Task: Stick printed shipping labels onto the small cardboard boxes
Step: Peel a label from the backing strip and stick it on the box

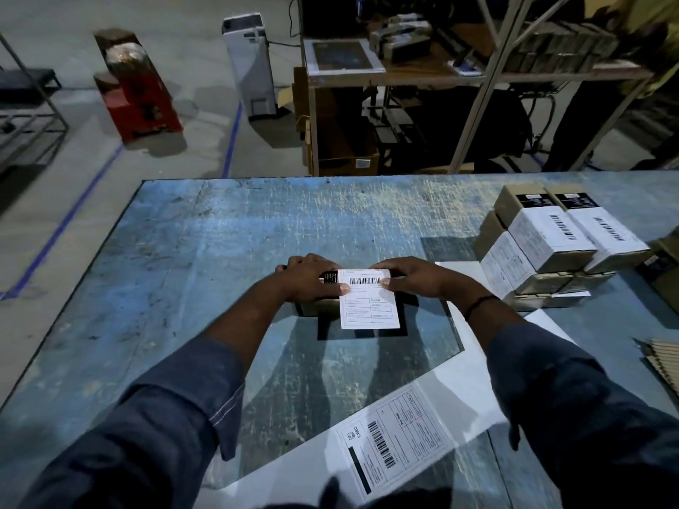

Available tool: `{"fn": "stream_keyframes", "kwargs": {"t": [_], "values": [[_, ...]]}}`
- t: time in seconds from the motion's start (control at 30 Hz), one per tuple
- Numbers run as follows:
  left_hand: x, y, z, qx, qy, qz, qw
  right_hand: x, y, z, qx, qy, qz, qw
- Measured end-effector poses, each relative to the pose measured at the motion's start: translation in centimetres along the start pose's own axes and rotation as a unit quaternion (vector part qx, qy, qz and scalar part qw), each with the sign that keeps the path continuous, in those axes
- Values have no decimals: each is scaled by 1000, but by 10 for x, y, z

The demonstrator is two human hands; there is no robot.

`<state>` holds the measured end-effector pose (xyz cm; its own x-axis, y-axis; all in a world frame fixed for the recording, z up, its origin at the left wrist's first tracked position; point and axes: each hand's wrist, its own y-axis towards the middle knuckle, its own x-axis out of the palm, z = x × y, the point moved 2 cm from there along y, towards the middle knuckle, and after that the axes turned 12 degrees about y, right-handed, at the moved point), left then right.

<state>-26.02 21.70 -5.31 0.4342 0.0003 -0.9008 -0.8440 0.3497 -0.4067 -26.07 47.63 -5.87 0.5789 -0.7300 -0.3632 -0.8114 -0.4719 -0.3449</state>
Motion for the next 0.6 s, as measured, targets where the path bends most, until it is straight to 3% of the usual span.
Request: {"fn": "stream_keyframes", "kwargs": {"t": [0.23, 0.3, 0.4, 0.5, 0.6], "values": [[18, -6, -6, -28, -63, 95, 993, 4, -16, 9, -27, 37, 117, 992], [20, -12, -3, -47, -71, 138, 987, 8, -20, 14, -21, 34, 194, 980], [27, -22, 4, -39, -55, 269, 961, 20, -27, 22, -127, -44, 304, 943], [38, -31, 16, 59, -47, 381, 922, 39, -28, 15, -233, -151, 299, 913], [41, -23, 25, 96, -17, 329, 939, 50, -23, 2, -225, -216, 275, 909]]}}
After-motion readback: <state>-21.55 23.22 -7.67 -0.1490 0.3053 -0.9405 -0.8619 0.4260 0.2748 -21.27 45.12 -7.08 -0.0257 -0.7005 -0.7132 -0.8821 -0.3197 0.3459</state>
